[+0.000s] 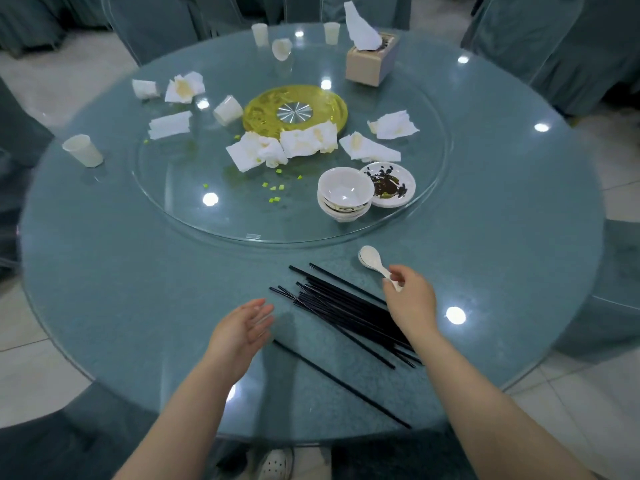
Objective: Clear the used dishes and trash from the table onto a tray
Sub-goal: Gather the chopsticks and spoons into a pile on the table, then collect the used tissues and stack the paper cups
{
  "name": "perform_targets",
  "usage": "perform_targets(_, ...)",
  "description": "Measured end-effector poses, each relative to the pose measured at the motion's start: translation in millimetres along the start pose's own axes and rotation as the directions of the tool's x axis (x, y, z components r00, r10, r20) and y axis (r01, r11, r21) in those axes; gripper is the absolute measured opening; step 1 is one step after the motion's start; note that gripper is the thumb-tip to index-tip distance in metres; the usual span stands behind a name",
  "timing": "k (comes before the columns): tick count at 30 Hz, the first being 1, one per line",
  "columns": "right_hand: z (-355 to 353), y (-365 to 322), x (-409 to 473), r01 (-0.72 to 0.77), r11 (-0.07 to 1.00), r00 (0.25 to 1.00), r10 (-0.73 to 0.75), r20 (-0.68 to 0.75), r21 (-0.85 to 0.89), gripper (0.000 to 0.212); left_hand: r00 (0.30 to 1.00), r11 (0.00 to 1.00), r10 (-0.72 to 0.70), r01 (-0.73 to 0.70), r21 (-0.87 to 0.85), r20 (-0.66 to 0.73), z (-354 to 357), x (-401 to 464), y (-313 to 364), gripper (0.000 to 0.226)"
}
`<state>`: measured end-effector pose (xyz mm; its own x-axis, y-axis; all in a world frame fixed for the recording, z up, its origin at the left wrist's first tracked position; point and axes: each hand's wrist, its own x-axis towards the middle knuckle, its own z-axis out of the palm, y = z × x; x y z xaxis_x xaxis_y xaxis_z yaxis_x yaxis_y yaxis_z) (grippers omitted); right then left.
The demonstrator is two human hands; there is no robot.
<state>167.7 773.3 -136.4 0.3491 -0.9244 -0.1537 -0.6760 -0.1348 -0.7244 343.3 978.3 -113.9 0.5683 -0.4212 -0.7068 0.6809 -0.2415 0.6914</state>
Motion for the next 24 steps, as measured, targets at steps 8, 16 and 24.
perform_targets(8, 12.4, -57.1, -63.8, 0.072, 0.972, 0.987, -0.101, 0.123, 0.223, 0.014, 0.992, 0.995, 0.042, -0.032, -0.09, 0.119, -56.8, -22.5, 16.4, 0.025)
perform_targets(16, 27.3, -121.1, -118.5, 0.153, 0.941, 0.974, -0.195, 0.112, 0.303, 0.012, 0.961, 0.977, 0.199, -0.18, -0.115, 0.191, -120.8, -44.3, 72.1, 0.024)
perform_targets(24, 36.2, -173.0, -158.4, 0.241, 0.917, 0.956, -0.28, 0.084, 0.319, 0.011, 0.907, 0.939, 0.344, -0.339, -0.062, 0.243, -164.0, -82.4, 108.1, 0.024)
